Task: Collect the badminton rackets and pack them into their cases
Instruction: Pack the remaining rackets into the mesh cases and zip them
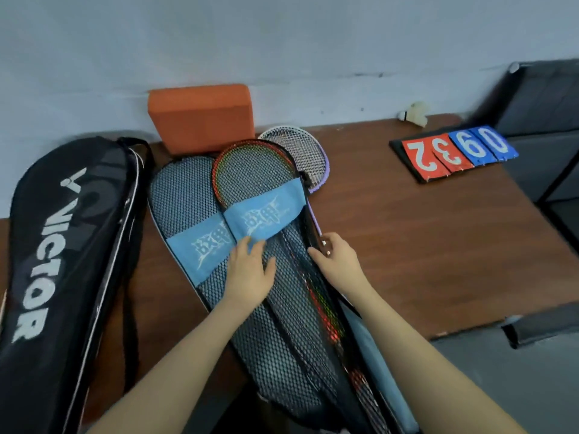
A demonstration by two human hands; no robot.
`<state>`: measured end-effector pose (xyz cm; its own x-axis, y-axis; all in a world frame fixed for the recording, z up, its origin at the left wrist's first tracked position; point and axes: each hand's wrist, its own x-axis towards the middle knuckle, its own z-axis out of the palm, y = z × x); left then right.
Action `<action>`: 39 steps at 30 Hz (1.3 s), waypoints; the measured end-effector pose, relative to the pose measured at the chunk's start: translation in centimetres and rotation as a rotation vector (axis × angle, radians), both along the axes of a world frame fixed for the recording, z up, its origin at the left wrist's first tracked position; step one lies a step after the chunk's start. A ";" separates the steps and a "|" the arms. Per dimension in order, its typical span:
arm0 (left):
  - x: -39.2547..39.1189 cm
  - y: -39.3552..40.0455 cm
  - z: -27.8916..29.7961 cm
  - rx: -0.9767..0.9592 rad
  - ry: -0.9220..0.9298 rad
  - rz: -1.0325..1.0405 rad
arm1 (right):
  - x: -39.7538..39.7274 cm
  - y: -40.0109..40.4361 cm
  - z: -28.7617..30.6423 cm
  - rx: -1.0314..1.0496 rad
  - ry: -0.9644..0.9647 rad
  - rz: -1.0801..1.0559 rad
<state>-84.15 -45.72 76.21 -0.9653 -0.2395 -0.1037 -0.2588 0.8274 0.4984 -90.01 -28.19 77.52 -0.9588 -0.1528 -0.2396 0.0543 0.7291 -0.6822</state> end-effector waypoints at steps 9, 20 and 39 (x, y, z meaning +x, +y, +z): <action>-6.9 -5.3 -1.4 0.035 -0.181 0.144 | -6.4 -5.1 -0.6 0.001 0.007 -0.117; -3.4 -6.5 -3.2 -0.065 -0.075 0.138 | -4.8 -6.4 -1.0 -0.127 0.135 0.025; -22.1 -6.0 -1.2 -0.207 0.054 -0.490 | -12.8 -6.2 -1.3 -0.118 0.047 -0.015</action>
